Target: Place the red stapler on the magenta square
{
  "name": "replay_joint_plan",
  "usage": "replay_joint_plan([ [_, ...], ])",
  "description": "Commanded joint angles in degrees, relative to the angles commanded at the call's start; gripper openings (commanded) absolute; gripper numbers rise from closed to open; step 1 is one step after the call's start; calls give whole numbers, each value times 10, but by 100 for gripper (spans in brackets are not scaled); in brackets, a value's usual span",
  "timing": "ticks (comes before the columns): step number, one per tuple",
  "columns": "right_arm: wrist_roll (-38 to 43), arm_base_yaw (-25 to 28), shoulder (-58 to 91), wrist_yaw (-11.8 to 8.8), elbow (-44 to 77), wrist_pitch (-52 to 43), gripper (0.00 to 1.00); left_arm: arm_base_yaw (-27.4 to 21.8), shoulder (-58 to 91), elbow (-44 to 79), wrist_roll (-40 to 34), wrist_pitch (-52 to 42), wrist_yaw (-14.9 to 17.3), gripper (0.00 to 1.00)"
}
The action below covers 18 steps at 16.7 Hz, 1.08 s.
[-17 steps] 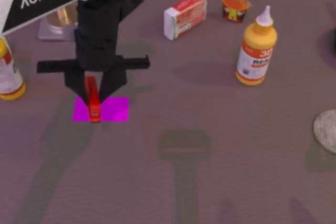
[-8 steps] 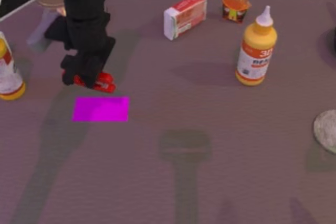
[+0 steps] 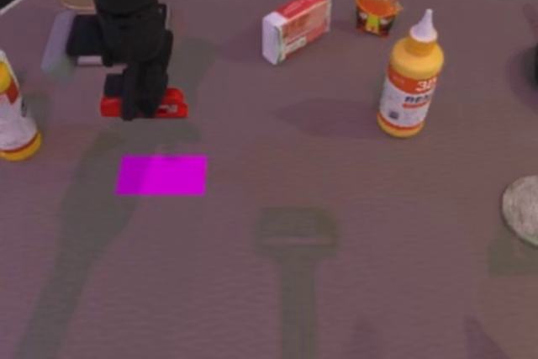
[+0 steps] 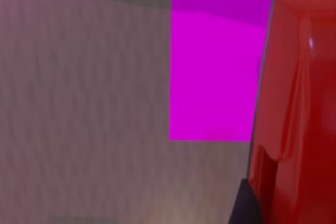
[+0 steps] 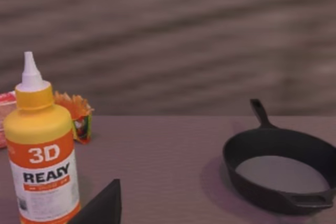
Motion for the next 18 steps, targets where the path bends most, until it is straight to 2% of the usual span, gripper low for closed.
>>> replay_joint_plan([
  [5,0,0,0,0,0,0,100,-2,2,-9,1,9,-1,0],
  [13,0,0,0,0,0,0,100,4,28,-153,7,182,0,0],
  [18,0,0,0,0,0,0,100,6,32,-176,6,208,0,0],
])
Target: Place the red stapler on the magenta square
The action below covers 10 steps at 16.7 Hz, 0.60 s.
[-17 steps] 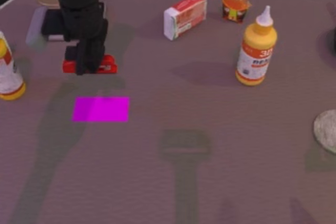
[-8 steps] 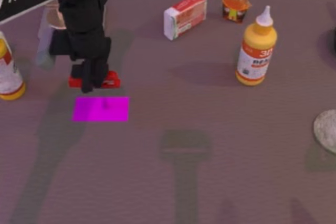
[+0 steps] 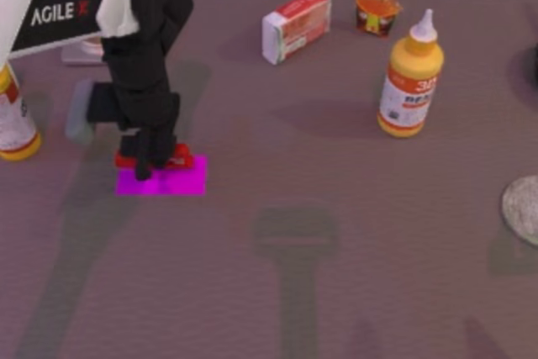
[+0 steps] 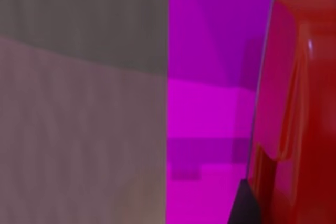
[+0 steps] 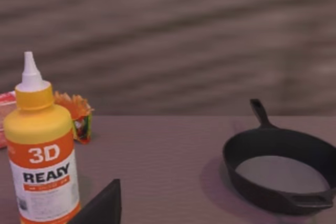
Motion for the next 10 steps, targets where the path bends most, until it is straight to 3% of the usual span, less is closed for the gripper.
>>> replay_joint_plan([
  [1,0,0,0,0,0,0,100,0,0,0,0,0,0,0],
  [10,0,0,0,0,0,0,100,0,0,0,0,0,0,68],
])
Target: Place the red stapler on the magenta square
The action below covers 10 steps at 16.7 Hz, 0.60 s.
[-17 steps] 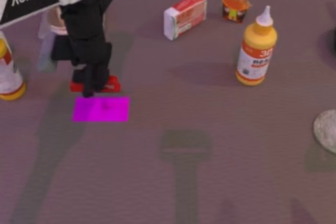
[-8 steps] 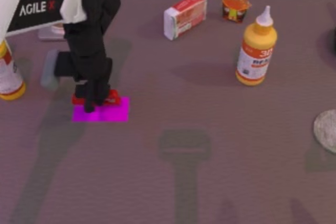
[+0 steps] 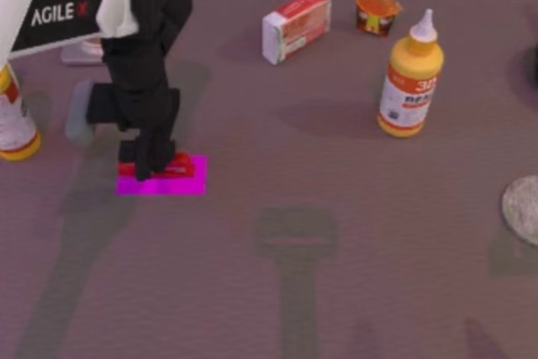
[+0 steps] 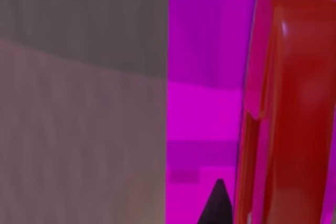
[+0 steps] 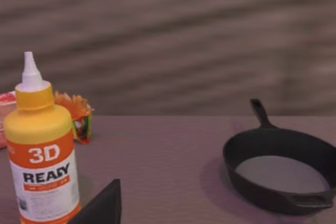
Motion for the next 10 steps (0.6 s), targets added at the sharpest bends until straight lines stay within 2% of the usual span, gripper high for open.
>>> replay_joint_plan([
  [4,0,0,0,0,0,0,100,0,0,0,0,0,0,98],
  [10,0,0,0,0,0,0,100,0,0,0,0,0,0,100],
])
